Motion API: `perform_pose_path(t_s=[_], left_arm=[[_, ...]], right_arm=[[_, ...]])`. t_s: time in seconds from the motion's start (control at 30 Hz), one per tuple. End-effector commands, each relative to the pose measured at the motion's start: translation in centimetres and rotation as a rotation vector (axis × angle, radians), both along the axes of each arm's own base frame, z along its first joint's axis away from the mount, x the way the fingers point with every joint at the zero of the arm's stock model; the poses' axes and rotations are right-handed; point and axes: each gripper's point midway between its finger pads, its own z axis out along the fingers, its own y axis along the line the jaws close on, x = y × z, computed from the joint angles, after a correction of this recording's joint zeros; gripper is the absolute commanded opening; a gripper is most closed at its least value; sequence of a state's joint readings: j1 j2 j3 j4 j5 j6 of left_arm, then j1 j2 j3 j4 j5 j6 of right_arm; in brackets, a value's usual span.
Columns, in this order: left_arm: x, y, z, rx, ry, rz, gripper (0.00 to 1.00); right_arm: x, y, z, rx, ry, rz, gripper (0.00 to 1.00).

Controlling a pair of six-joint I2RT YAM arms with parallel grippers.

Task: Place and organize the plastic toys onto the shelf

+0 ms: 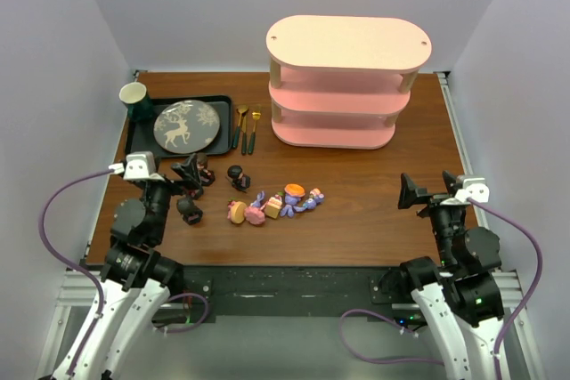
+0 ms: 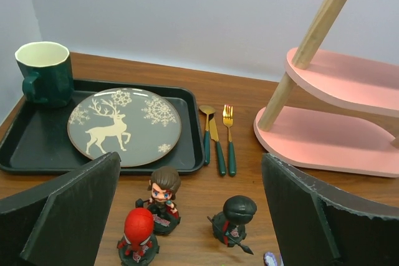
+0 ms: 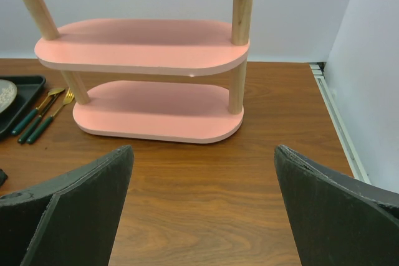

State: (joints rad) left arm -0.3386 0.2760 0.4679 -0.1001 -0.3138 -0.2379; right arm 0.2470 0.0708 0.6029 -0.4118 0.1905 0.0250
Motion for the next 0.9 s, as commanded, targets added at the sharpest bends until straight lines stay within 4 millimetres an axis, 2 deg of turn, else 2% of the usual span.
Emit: perform_pose_path(t_s=[0.0, 0.27, 0.5, 0.6, 0.7, 0.87], left_arm=[[-0.1, -0.2, 1.5, -0.023, -0.021, -0.015, 1.0], [0.4, -0.5, 0.6, -0.024, 0.023, -0.018, 1.0], [0.7, -0.3, -0.6, -0.101, 0.096, 0.016, 1.0], [0.4, 0.5, -1.2, -0.121, 0.174, 0.074, 1.0], [-0.2, 1.5, -3.0, -0.136, 0.295, 0.15, 1.0], [-1.7, 2.7, -7.2, -0.192, 0.5, 0.282, 1.0]], right_arm=[[-0.3, 0.2, 0.8, -0.013, -0.02, 0.015, 0.99], [-0.1, 0.4, 0.6, -0.015, -0.013, 0.025, 0.99], [-0.1, 0.4, 0.5, -0.015, -0.016, 0.025, 0.99], [-0.1, 0.4, 0.5, -0.012, -0.026, 0.024, 0.99], [-0.2, 0.3, 0.6, -0.009, -0.034, 0.023, 0.99], [-0.3, 0.2, 0.7, -0.004, -0.042, 0.019, 0.99]])
